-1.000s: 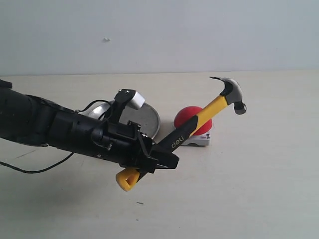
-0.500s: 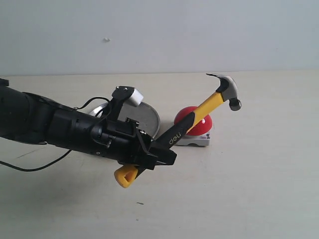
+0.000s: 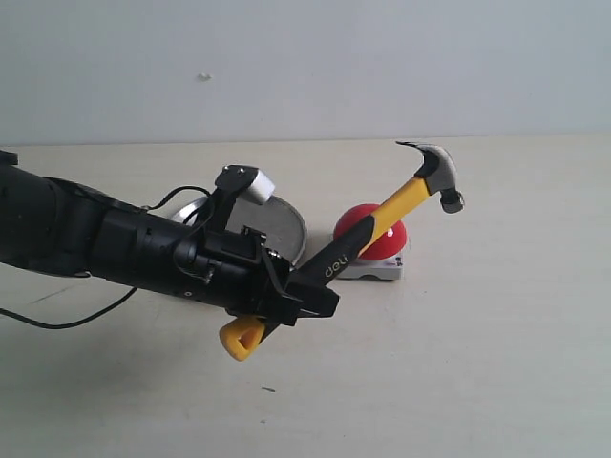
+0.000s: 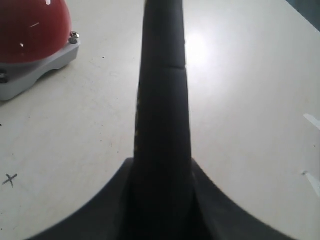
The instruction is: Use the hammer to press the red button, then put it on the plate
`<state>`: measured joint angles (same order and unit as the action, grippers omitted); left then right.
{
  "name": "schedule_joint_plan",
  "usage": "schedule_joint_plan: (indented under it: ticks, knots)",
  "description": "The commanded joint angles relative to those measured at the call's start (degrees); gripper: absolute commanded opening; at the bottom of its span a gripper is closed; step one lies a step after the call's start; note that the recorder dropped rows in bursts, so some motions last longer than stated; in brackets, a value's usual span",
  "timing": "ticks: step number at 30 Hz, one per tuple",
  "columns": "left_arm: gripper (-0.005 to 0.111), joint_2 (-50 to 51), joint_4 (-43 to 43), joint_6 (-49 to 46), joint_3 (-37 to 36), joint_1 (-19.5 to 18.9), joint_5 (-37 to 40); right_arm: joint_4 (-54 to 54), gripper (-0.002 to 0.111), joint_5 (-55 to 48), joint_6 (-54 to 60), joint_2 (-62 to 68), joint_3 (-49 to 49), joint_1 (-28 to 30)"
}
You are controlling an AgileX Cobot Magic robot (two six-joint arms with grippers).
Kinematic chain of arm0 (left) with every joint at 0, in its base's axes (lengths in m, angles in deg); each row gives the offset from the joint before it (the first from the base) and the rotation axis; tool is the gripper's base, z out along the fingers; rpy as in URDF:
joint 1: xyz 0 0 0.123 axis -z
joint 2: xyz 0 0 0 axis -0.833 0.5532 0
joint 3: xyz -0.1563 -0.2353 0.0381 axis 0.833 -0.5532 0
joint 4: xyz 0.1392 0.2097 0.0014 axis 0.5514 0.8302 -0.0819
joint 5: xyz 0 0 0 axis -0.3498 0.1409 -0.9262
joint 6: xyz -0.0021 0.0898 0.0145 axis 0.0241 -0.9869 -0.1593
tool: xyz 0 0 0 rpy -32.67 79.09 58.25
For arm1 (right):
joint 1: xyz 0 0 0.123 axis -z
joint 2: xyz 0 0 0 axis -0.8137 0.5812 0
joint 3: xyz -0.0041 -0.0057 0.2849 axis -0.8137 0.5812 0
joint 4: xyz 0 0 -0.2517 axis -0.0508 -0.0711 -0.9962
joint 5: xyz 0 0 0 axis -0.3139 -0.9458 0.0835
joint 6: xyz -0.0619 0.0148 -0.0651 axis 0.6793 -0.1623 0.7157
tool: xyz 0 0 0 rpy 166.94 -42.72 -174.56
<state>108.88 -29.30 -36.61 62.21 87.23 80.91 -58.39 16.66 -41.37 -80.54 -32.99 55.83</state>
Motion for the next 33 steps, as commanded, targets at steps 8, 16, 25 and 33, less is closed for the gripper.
schedule_joint_plan:
  ticks: [8,16,25,33]
  knots:
    - [0.0,-1.1,-2.3,-0.8,0.8,0.1,3.4,-14.5,0.0,-1.7,0.0,-0.3,0.3,0.0]
    - [0.0,-1.6,-2.3,-0.1,1.1,0.1,1.2,-14.5,0.0,-1.7,0.0,-0.3,0.3,0.0]
    - [0.0,-6.6,20.3,24.0,6.4,0.1,-7.9,-14.5,0.0,-1.7,-0.2,-0.3,0.3,0.0]
    - [0.0,-12.7,28.7,43.3,8.4,0.4,-15.3,-14.5,0.0,-1.7,-0.2,-0.3,0.3,0.0]
